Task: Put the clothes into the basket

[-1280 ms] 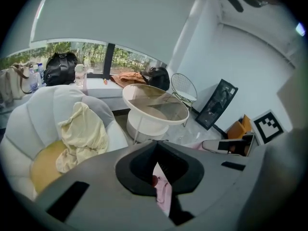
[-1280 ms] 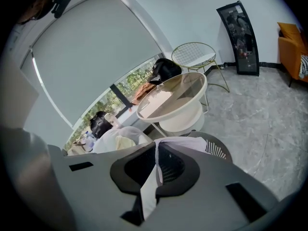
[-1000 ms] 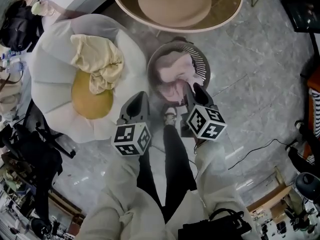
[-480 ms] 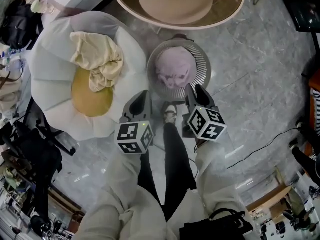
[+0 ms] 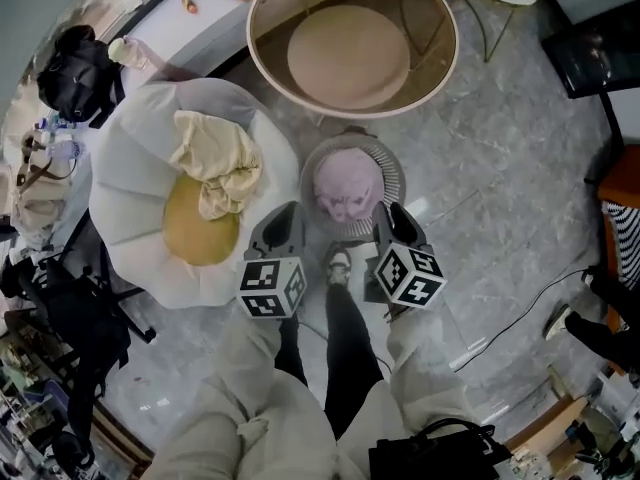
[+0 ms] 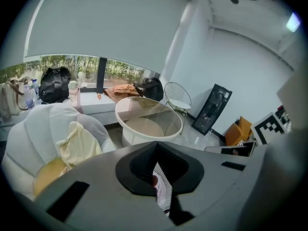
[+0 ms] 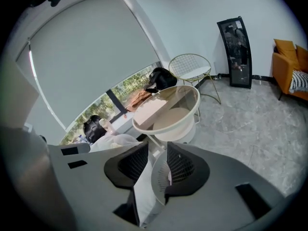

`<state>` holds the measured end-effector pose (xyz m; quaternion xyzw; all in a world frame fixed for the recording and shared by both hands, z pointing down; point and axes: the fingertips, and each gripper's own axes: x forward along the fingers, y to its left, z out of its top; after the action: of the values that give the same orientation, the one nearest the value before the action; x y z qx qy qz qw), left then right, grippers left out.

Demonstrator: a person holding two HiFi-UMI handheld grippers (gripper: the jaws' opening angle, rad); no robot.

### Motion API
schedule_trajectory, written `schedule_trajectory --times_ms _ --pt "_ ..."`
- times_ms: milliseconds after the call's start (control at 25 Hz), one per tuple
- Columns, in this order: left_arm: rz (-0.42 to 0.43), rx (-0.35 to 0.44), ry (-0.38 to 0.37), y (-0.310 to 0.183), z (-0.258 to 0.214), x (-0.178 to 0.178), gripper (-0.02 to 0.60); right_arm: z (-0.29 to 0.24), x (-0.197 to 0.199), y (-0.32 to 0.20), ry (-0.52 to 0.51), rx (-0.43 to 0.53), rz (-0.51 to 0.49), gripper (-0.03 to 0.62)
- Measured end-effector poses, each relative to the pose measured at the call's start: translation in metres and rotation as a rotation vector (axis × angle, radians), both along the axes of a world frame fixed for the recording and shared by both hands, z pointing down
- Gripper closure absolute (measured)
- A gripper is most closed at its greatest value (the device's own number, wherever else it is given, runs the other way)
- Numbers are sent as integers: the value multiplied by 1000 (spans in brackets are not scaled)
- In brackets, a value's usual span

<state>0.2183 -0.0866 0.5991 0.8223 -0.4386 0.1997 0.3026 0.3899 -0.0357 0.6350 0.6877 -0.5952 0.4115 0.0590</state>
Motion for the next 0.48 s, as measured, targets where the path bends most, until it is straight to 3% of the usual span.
schedule_trajectory --times_ms 160,480 --pt "11 61 10 -8 -47 -3 575 -57 -9 -6 11 81 -16 471" --pt "3 80 68 12 -136 -19 575 -165 -31 -2 32 169 -27 473"
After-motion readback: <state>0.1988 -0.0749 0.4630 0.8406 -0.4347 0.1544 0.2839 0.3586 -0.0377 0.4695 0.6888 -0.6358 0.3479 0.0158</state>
